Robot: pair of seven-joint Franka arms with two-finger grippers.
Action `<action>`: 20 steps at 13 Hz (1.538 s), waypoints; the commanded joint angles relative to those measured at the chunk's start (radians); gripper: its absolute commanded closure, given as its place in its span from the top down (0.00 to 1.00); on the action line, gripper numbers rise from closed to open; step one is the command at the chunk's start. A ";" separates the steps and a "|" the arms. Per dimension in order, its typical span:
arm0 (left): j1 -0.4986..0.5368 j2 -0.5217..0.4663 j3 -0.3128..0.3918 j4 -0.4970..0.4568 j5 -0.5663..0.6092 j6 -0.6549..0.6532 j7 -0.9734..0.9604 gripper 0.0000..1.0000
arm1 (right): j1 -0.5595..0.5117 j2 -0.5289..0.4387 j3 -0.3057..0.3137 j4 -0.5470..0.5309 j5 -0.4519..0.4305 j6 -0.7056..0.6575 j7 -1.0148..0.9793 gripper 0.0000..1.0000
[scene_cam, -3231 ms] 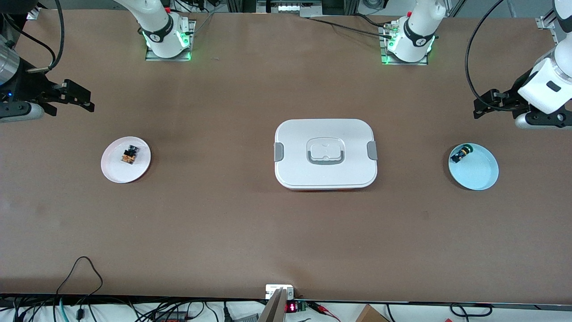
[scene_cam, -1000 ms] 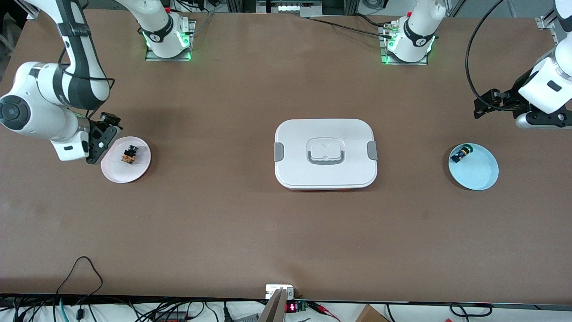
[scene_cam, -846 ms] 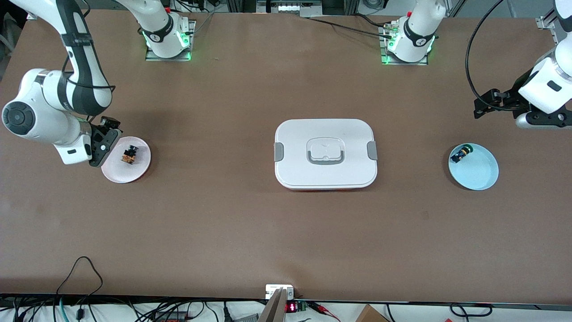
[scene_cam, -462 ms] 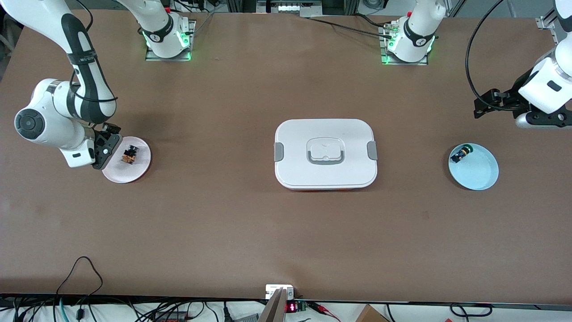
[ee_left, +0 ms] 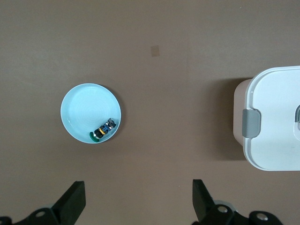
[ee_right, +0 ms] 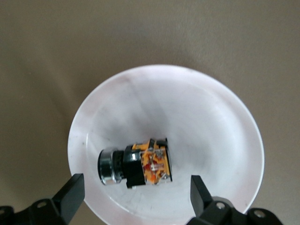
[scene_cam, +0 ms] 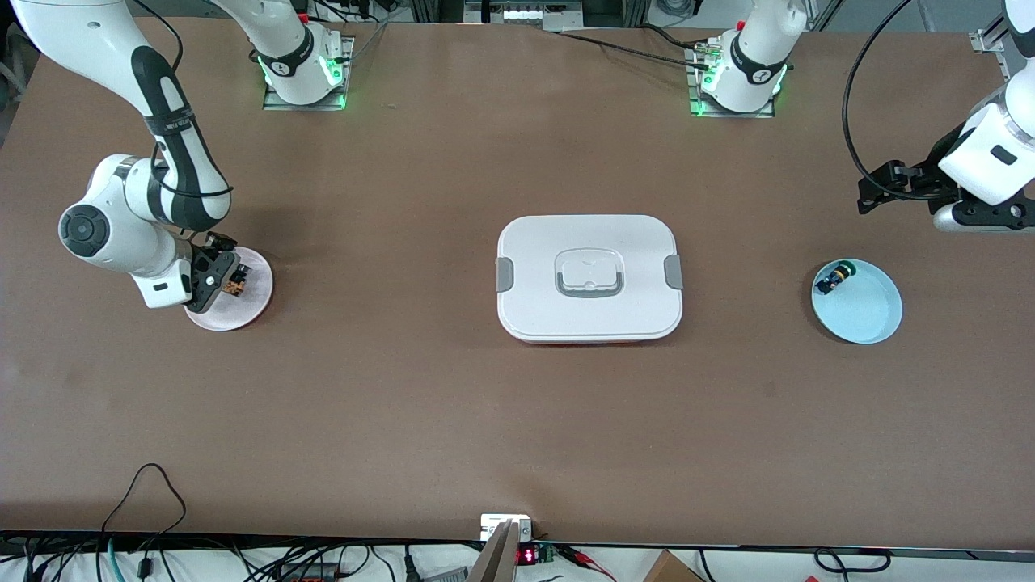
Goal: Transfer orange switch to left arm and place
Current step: 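Lower the right gripper over the orange switch and close on it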
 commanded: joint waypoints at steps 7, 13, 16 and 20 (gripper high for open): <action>-0.008 0.006 0.007 0.028 0.008 -0.024 -0.005 1.00 | -0.011 -0.001 0.021 -0.045 0.019 0.076 -0.053 1.00; -0.008 0.006 0.007 0.028 0.008 -0.024 -0.005 1.00 | -0.014 0.026 0.023 -0.061 0.021 0.128 -0.053 1.00; -0.008 0.006 0.007 0.028 0.008 -0.026 -0.005 1.00 | -0.015 0.036 0.023 -0.067 0.022 0.152 -0.051 0.97; -0.008 0.006 0.007 0.028 0.008 -0.024 -0.005 1.00 | -0.015 0.050 0.023 -0.067 0.038 0.171 -0.053 0.84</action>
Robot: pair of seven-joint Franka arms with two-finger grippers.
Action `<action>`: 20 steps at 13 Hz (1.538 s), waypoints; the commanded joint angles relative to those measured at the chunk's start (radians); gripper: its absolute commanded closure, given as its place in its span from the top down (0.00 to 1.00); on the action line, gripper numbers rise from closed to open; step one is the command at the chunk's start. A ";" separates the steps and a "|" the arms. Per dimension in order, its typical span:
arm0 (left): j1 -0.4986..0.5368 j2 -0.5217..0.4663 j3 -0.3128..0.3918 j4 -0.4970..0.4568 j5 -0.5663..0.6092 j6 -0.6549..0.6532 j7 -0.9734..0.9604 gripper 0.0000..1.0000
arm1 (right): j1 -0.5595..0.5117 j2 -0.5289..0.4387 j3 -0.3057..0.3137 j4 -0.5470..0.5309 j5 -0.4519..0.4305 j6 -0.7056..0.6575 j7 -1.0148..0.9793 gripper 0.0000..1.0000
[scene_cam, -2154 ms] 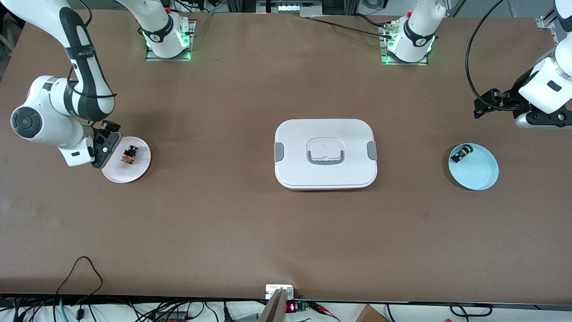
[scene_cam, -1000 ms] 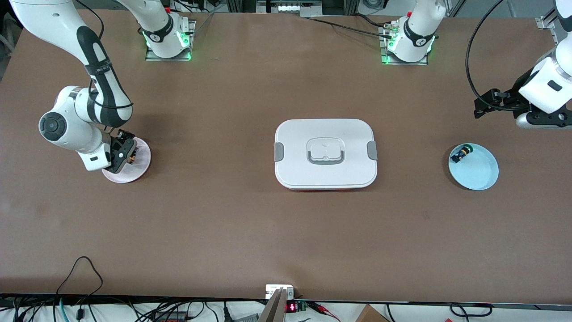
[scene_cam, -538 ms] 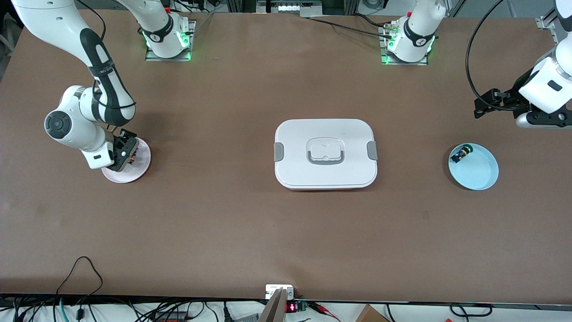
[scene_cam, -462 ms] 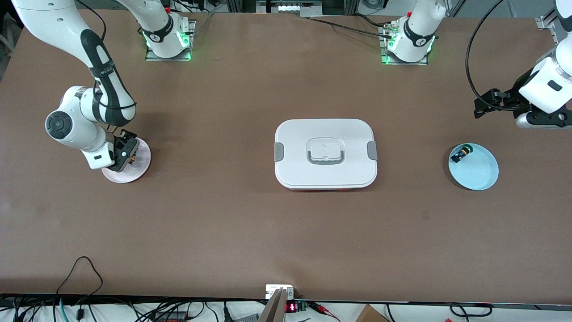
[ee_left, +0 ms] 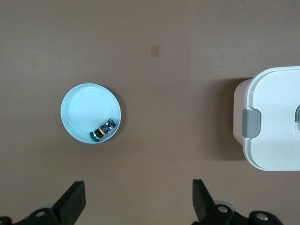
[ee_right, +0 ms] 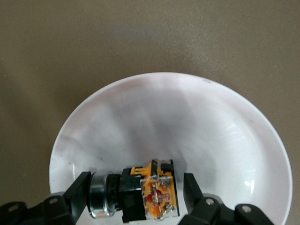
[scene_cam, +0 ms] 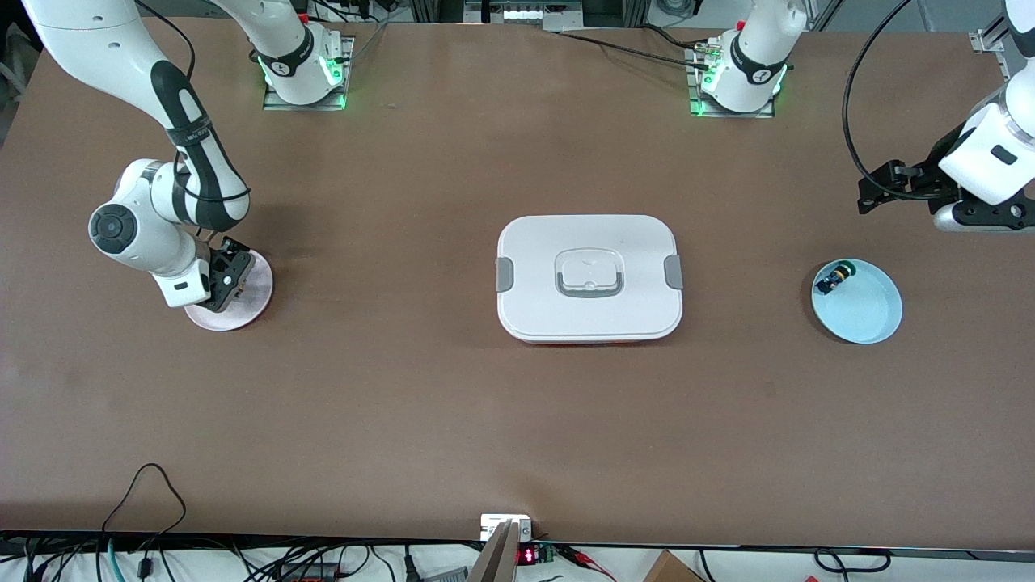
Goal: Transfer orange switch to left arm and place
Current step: 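Lift the orange switch with the right gripper over the white box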
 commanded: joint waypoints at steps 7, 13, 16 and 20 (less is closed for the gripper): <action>-0.008 0.006 0.007 0.028 0.008 -0.026 -0.004 1.00 | -0.006 -0.050 0.043 0.027 0.045 -0.101 -0.022 0.21; -0.008 0.005 0.007 0.027 0.009 -0.027 0.002 1.00 | 0.002 -0.099 0.177 0.280 0.275 -0.494 -0.025 0.21; -0.008 0.006 0.006 0.028 0.006 -0.026 0.004 1.00 | 0.002 -0.098 0.270 0.381 0.448 -0.524 -0.019 0.21; -0.027 0.031 -0.028 0.037 0.003 -0.055 0.002 1.00 | 0.029 -0.087 0.353 0.458 0.781 -0.444 -0.019 0.21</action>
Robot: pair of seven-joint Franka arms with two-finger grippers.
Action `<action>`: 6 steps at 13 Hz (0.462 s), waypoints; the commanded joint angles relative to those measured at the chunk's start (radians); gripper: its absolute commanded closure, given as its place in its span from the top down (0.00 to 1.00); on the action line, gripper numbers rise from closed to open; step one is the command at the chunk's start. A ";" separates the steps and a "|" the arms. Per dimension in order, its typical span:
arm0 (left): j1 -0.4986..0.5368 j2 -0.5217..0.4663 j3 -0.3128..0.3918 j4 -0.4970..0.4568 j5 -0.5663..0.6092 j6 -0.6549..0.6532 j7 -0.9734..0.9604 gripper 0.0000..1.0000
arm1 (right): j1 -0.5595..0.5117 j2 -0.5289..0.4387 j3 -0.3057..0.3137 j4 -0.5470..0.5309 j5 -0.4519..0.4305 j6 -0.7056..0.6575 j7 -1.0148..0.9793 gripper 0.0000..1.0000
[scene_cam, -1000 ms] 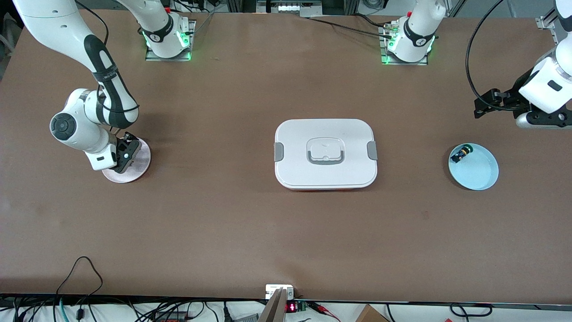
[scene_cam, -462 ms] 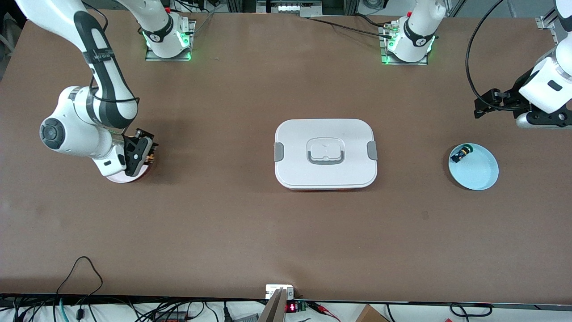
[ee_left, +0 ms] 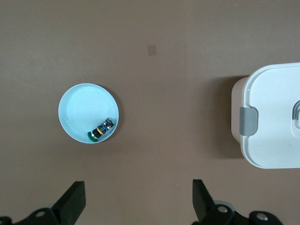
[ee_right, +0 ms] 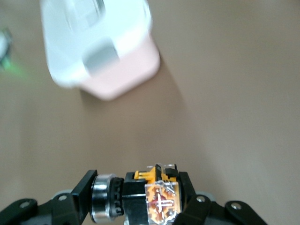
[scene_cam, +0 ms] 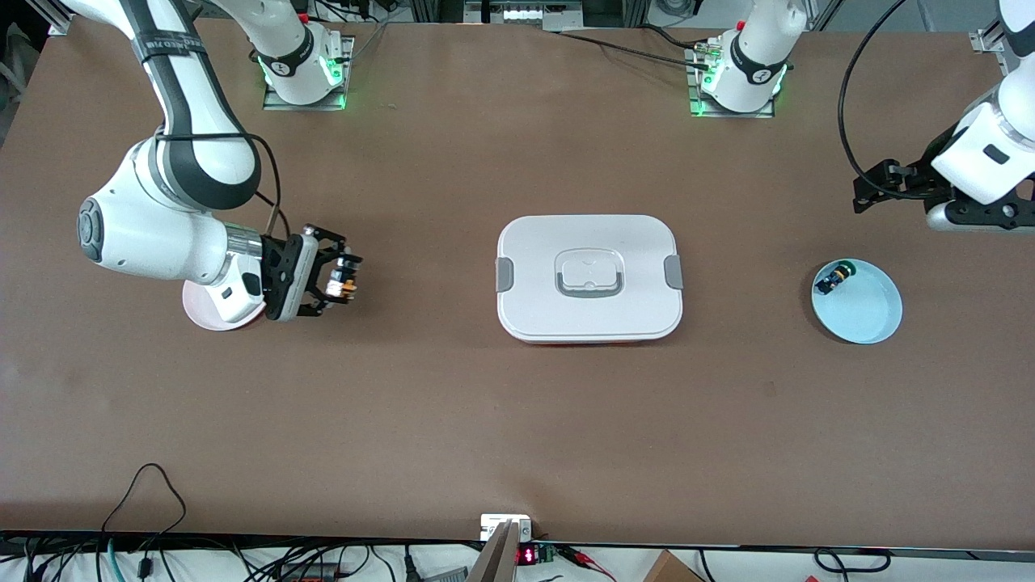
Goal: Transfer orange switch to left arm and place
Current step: 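Lift the orange switch with the right gripper over the white box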
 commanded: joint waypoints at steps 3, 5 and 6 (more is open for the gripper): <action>-0.010 0.056 -0.026 0.035 -0.138 -0.079 0.005 1.00 | 0.112 0.036 0.052 0.092 0.371 0.144 -0.017 0.21; -0.010 0.072 -0.026 0.037 -0.293 -0.125 0.005 1.00 | 0.217 0.037 0.052 0.127 0.497 0.263 -0.016 0.21; -0.007 0.073 -0.026 0.036 -0.371 -0.129 0.007 1.00 | 0.260 0.037 0.052 0.147 0.525 0.303 -0.007 0.21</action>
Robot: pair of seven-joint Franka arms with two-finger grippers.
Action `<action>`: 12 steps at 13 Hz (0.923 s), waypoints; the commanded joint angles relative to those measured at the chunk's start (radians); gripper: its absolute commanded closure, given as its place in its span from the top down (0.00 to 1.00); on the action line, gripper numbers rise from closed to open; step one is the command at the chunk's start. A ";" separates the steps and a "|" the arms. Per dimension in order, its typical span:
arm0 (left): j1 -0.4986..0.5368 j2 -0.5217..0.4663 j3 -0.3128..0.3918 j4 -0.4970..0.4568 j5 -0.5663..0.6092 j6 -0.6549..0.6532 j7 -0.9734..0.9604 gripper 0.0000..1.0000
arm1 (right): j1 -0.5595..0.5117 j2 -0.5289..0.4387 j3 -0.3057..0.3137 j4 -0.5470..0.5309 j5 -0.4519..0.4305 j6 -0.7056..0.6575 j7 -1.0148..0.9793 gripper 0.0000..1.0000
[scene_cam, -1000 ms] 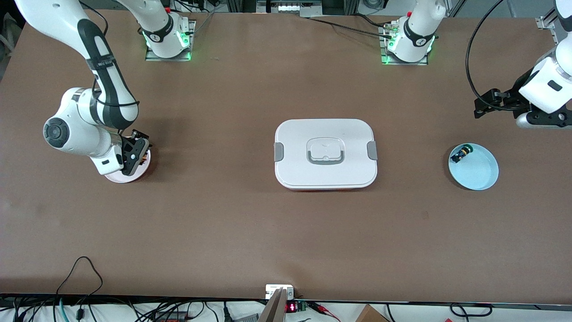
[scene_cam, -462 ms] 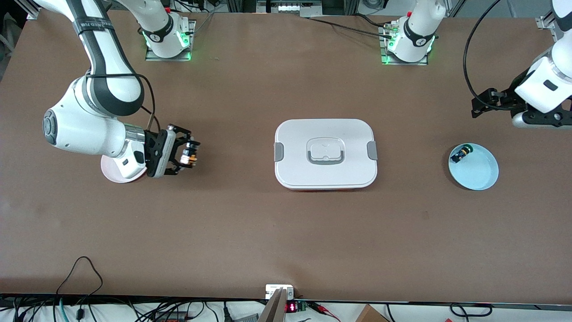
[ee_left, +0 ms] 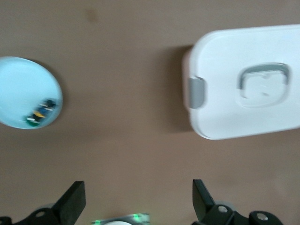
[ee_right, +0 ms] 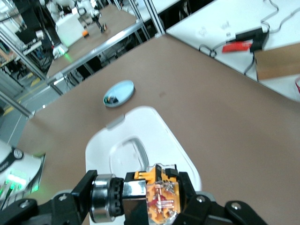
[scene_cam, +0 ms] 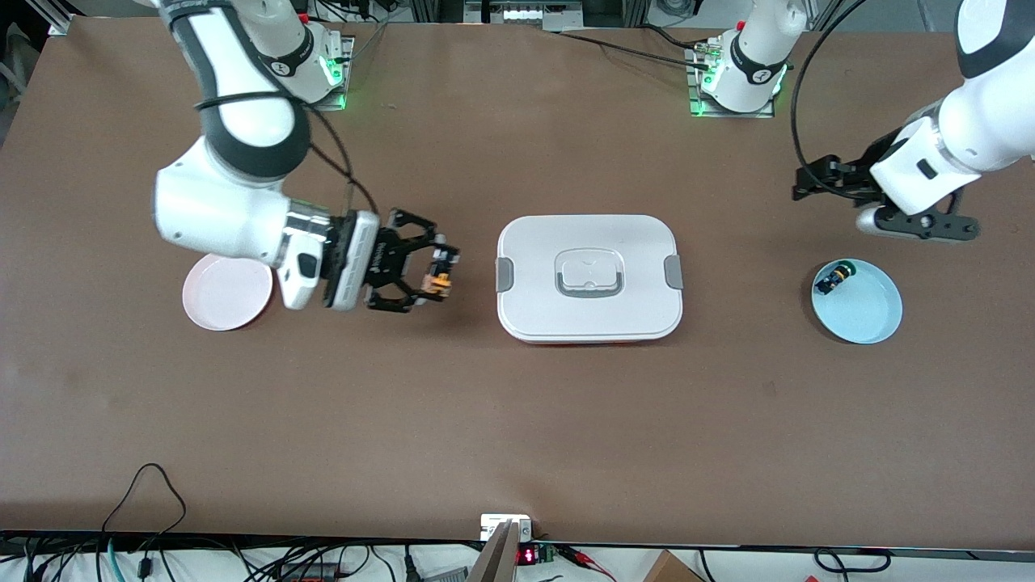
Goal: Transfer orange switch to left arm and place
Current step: 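Lift the orange switch with the right gripper over the white box, then hold the switch with the right gripper while the left gripper grasps it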
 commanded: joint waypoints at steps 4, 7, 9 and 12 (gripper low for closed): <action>0.010 0.034 0.006 0.026 -0.468 -0.039 0.010 1.00 | 0.210 0.014 -0.003 0.105 0.177 0.196 0.005 0.21; 0.008 0.045 0.004 0.017 -0.714 -0.029 0.021 1.00 | 0.264 0.014 -0.003 0.152 0.239 0.215 0.007 0.21; 0.004 0.052 0.004 0.000 -0.882 -0.004 0.062 1.00 | 0.296 0.014 -0.003 0.159 0.256 0.236 0.019 0.21; 0.004 0.045 -0.005 -0.099 -1.127 0.045 0.201 1.00 | 0.342 0.014 -0.001 0.182 0.288 0.270 0.040 0.21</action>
